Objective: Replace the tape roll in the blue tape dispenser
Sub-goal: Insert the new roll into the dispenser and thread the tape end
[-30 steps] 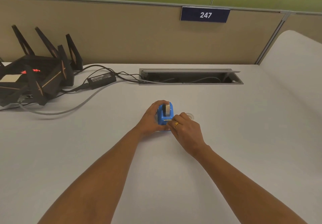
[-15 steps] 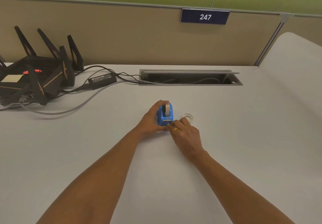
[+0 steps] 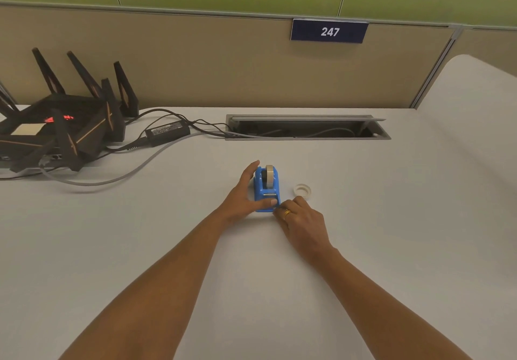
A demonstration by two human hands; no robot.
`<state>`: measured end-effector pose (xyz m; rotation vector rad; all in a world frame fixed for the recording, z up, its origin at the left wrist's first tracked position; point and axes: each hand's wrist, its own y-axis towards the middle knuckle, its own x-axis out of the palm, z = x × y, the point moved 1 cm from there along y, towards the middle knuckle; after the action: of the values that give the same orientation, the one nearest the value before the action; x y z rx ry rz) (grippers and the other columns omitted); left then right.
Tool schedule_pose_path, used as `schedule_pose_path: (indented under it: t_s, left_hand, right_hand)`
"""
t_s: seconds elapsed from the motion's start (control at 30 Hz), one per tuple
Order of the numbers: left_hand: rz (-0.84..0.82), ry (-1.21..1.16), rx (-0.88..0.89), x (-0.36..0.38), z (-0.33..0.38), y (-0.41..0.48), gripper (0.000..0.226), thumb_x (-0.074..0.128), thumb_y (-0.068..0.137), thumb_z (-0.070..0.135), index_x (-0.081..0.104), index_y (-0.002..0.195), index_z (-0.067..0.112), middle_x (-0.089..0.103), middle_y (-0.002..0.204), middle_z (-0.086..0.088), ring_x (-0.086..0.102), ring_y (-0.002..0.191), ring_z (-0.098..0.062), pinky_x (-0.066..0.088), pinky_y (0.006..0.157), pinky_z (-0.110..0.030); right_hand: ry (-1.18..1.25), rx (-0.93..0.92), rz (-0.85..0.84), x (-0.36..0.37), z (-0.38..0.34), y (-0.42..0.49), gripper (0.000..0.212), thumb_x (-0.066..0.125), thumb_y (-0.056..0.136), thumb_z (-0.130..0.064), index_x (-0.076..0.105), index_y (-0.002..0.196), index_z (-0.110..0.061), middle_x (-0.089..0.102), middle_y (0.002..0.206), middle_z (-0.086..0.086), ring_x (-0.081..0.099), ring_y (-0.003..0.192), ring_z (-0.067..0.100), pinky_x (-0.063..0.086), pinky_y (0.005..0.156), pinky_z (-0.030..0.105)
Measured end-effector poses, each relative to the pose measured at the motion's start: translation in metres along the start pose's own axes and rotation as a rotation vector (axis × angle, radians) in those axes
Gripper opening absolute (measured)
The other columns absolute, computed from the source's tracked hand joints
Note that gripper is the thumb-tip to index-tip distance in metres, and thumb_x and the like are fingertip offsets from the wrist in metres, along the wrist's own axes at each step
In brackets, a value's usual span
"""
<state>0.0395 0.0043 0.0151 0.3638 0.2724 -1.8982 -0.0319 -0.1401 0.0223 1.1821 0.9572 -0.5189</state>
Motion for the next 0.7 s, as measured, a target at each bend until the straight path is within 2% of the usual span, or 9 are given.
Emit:
schedule_pose_path:
  t_s: [0.17, 0.4, 0.5, 0.6, 0.63, 0.7]
  left_hand:
    - [0.001, -0.012, 0.017, 0.002, -0.002, 0.000, 0.085, 0.065, 0.080, 0.017, 0.007, 0.142, 0.023, 0.015, 0.153, -0.001, 0.024, 0.138, -0.020, 0.027, 0.103, -0.025]
    - [0.006, -0.003, 0.023, 0.003, -0.001, -0.001, 0.088, 0.067, 0.078, 0.014, 0.006, 0.142, 0.022, 0.015, 0.153, -0.002, 0.024, 0.138, -0.019, 0.028, 0.107, -0.029]
    - [-0.008, 0.033, 0.024, 0.003, 0.001, -0.005, 0.094, 0.071, 0.075, 0.011, 0.006, 0.142, 0.024, 0.018, 0.152, 0.002, 0.028, 0.132, -0.010, 0.028, 0.097, -0.013]
    - [0.000, 0.044, 0.047, 0.005, 0.001, -0.008, 0.094, 0.070, 0.075, 0.004, 0.005, 0.142, 0.016, 0.027, 0.139, 0.005, 0.030, 0.122, -0.006, 0.025, 0.085, 0.007]
    - [0.012, 0.062, 0.046, 0.005, 0.001, -0.011, 0.093, 0.069, 0.076, 0.004, 0.004, 0.142, 0.014, 0.028, 0.139, 0.004, 0.031, 0.125, -0.009, 0.026, 0.086, 0.006]
    - [0.049, 0.130, 0.019, 0.004, -0.001, -0.018, 0.092, 0.067, 0.079, 0.010, 0.002, 0.143, 0.014, 0.022, 0.150, -0.001, 0.027, 0.136, -0.016, 0.025, 0.099, -0.011]
  right_hand:
    - [0.046, 0.023, -0.024, 0.000, 0.001, -0.001, 0.018, 0.087, 0.056, -0.021, 0.074, 0.068, -0.019, 0.065, 0.059, -0.009, 0.060, 0.055, 0.013, 0.036, 0.035, 0.013]
    - [0.033, 0.045, -0.070, -0.003, 0.000, -0.001, 0.018, 0.087, 0.055, -0.022, 0.073, 0.066, -0.019, 0.065, 0.058, -0.009, 0.060, 0.053, 0.012, 0.034, 0.035, 0.012]
    - [0.021, 0.059, -0.071, -0.004, 0.000, -0.002, 0.017, 0.086, 0.056, -0.023, 0.072, 0.063, -0.020, 0.063, 0.056, -0.009, 0.058, 0.052, 0.011, 0.031, 0.034, 0.012]
    - [0.054, 0.105, -0.096, -0.005, -0.001, -0.004, 0.017, 0.086, 0.057, -0.021, 0.069, 0.060, -0.020, 0.063, 0.055, -0.009, 0.058, 0.051, 0.011, 0.028, 0.036, 0.011]
    - [0.054, 0.115, -0.092, -0.006, 0.000, -0.005, 0.016, 0.085, 0.058, -0.021, 0.070, 0.061, -0.019, 0.064, 0.057, -0.008, 0.059, 0.053, 0.012, 0.031, 0.038, 0.012]
    - [0.096, 0.140, -0.124, -0.004, 0.002, -0.008, 0.005, 0.072, 0.075, -0.019, 0.072, 0.078, -0.014, 0.069, 0.073, -0.002, 0.061, 0.069, 0.016, 0.042, 0.051, 0.017]
